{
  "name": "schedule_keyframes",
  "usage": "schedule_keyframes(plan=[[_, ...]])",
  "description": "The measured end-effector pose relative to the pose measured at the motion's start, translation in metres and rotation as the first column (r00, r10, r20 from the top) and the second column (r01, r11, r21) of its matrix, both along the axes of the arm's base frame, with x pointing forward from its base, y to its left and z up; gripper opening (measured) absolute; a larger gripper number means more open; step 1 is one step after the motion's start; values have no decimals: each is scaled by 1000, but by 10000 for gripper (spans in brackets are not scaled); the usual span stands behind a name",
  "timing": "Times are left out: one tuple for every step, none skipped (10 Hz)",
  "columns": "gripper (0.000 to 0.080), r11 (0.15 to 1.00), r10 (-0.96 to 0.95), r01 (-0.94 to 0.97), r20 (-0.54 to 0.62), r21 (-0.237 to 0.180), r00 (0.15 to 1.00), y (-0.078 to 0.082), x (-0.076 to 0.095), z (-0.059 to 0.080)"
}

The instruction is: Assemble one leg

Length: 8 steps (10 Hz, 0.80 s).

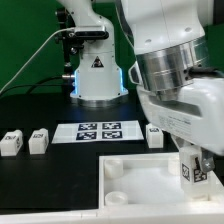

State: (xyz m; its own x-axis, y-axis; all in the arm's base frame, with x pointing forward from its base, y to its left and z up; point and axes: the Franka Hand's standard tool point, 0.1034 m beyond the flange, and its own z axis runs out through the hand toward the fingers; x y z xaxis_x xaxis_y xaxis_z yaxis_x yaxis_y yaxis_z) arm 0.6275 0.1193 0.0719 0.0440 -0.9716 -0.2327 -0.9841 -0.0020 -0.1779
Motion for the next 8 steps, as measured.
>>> schedule_keyframes(plan=[[300,1000,-7,6,5,9,1000,-1,0,0],[300,999,45,-45,12,3,999,0,-1,0],[406,998,59,-59,14,0,998,0,-1,-1],[545,973,229,-227,52,-38,972,-2,-2,-1],[617,915,400,-395,63,-77,914,0,-3,-1],[617,808,585,-576,55,-120,809,4,-3,2],[643,673,735,-722,36,-160,677,8,-4,4],[648,581,810,-792,44,-189,584,9,-3,4]])
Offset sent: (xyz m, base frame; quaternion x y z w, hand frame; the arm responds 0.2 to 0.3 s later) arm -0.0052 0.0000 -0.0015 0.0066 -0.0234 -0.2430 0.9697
